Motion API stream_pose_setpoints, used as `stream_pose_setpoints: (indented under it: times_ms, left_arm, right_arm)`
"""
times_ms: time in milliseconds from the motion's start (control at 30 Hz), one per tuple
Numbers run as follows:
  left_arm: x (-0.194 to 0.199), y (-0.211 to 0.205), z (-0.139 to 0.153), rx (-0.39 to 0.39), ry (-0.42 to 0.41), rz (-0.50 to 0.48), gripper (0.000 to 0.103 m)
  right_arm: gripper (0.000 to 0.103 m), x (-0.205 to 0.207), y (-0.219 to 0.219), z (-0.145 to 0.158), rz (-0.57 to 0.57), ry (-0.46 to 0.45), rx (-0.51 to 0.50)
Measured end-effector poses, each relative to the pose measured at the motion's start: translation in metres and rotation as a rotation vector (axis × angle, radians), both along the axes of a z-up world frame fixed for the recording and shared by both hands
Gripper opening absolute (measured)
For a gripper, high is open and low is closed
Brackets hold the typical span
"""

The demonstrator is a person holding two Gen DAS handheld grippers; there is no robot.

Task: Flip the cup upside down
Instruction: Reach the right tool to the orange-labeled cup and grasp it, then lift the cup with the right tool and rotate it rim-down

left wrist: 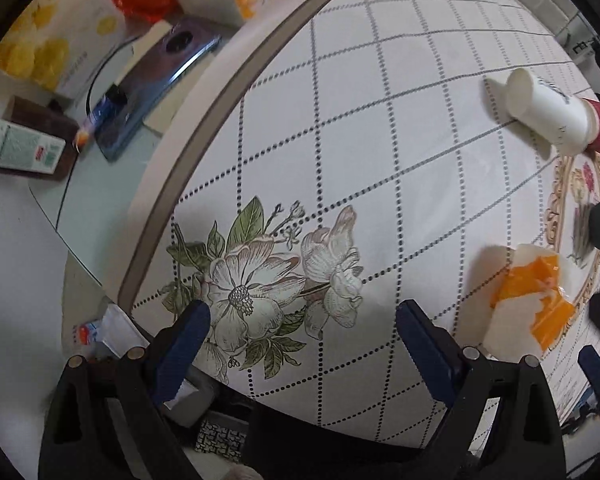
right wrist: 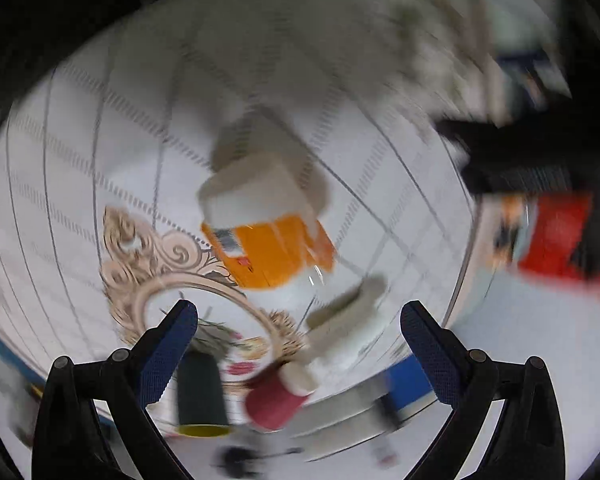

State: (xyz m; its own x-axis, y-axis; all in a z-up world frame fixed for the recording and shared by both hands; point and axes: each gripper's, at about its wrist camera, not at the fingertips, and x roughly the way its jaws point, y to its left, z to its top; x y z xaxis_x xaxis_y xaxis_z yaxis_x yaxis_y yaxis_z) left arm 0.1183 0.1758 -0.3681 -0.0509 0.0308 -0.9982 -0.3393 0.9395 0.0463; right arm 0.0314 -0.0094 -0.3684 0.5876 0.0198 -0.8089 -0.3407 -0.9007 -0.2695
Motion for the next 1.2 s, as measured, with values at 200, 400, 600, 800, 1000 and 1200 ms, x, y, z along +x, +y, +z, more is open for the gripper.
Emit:
stream_pose_setpoints:
  times_ms: [200, 400, 600, 800, 1000, 1200]
  left_arm:
    - [-0.007, 0.009, -0.018, 0.001, 0.029, 0.026, 0.096]
    - [-0.007, 0.016, -0.03, -0.005, 0.05, 0.023, 0.096]
    - [0.007, 0.02, -0.036, 0.002, 0.06, 0.009, 0.096]
    - [0.02, 0.018, -0.035, 0.013, 0.065, -0.007, 0.096]
    - [0.026, 0.017, -0.035, 0.013, 0.078, -0.02, 0.096]
    - [0.024, 0.013, -0.035, 0.016, 0.078, -0.031, 0.096]
  right_arm:
    - [0.103, -0.01, -0.019, -0.034, 0.279, -0.005, -0.101]
    - [0.103, 0.003, -0.021, -0.054, 0.394, -0.001, -0.146]
    - [0.101, 0.008, -0.026, -0.065, 0.435, 0.02, -0.156]
    - [0.09, 0.009, -0.029, -0.075, 0.438, 0.025, -0.15]
    - [0.075, 0.006, -0.03, -0.087, 0.407, 0.017, -0.139]
    - [0.074, -0.001, -0.026, -0.092, 0.347, 0.031, -0.109]
